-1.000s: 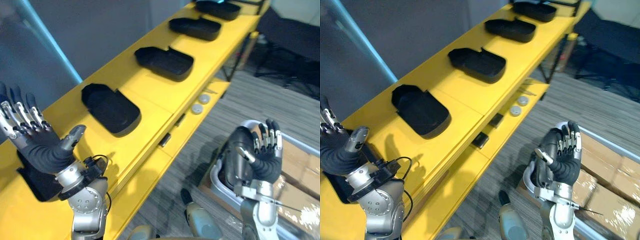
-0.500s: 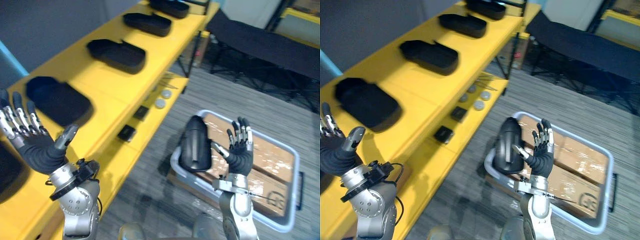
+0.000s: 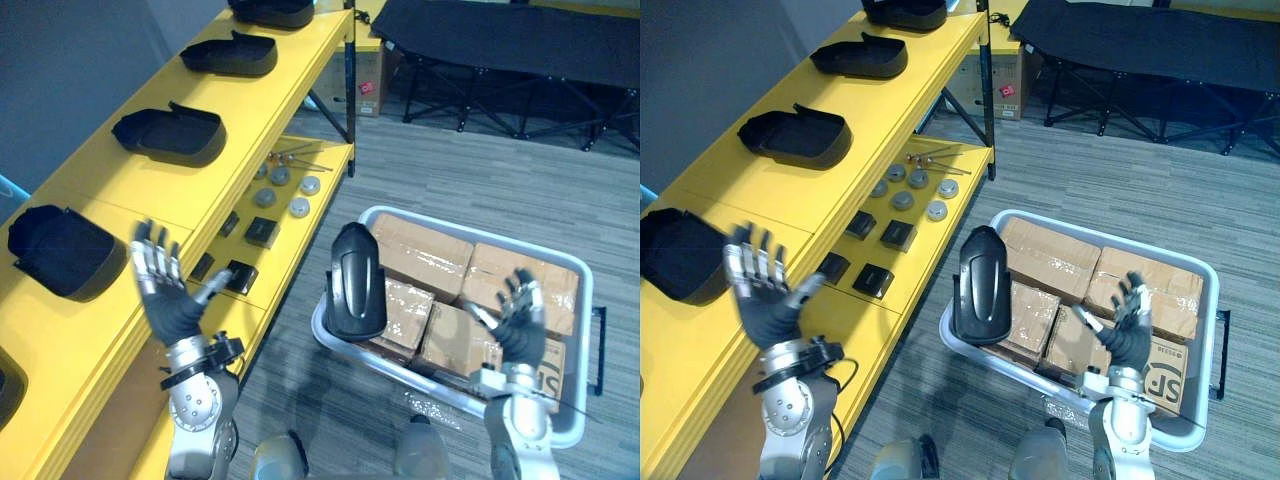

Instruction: Walk over and take plastic housings, then place them on the shelf

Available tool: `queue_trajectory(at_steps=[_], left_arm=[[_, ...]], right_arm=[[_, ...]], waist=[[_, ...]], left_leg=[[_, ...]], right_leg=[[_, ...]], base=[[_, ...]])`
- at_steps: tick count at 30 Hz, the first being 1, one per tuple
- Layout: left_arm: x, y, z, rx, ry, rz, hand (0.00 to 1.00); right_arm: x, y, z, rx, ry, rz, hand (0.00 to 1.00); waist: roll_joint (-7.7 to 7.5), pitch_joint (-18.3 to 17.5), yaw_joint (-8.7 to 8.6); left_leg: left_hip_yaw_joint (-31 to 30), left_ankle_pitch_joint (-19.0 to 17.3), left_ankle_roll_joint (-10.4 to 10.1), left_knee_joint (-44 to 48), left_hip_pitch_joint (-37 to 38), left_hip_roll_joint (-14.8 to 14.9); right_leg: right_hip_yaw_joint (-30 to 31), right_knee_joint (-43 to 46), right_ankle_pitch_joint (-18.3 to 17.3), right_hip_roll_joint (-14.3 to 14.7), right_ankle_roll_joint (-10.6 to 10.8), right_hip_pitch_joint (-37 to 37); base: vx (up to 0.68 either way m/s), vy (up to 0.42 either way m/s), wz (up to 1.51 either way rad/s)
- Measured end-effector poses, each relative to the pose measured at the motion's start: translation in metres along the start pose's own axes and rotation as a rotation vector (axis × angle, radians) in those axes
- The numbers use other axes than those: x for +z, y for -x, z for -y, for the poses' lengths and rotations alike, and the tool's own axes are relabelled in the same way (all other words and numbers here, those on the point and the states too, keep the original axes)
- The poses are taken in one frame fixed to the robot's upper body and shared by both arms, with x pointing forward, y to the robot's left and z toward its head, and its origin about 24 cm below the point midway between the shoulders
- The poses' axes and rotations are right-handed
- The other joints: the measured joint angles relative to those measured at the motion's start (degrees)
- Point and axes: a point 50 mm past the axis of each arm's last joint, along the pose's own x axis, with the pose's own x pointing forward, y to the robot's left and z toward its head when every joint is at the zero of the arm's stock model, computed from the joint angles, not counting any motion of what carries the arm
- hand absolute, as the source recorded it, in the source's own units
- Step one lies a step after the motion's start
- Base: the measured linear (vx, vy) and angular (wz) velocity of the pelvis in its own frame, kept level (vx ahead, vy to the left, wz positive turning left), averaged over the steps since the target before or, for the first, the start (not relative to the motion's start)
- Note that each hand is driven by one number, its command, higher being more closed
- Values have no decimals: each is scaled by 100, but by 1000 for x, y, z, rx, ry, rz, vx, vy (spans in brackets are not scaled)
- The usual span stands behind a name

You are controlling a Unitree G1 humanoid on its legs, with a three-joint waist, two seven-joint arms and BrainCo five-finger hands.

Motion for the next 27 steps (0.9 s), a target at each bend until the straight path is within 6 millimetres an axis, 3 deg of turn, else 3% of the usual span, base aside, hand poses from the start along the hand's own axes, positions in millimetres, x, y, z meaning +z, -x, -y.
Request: queue_trajectory(at_steps=[3, 8, 13, 20, 27], left_arm=[[-25, 4, -5, 6, -69, -128, 0], [-60, 8, -7, -83, -176, -286, 0], [-97, 30, -13, -126, -221, -485, 0], [-120, 40, -21, -165, -231, -609, 0], [-124, 42, -25, -164, -199, -623, 0]], right_arm=[[-8, -12, -3, -47, 13, -46, 0], [-9, -41, -14, -140, 43, -61, 0], [19, -77, -20, -239, 67, 26, 0], [47, -105, -21, -252, 111, 83, 0], [79, -132, -24, -219, 153, 132, 0]], waist=[[-147, 93, 61], [-350, 409, 347], [-350, 636, 555], [-351, 874, 778], [-319, 968, 852]], left_leg=[[-133, 36, 40, 122, -418, -37], [-268, 175, 97, 114, -607, -126], [-374, 288, 89, 81, -834, -168], [-444, 288, 90, 196, -1085, -193], [-615, 328, 132, 286, -1323, -256]], right_leg=[[-166, -613, 440, 15, 41, 58], [-302, -1103, 762, 3, 47, 200], [-432, -1147, 849, 2, 30, 81], [-454, -1129, 916, -11, 38, -69], [-608, -1125, 949, -43, 52, -161]], base=[[-5, 82, 15], [-26, 50, 18], [-49, -1, 13], [-32, 11, 3], [-14, 6, 10]])
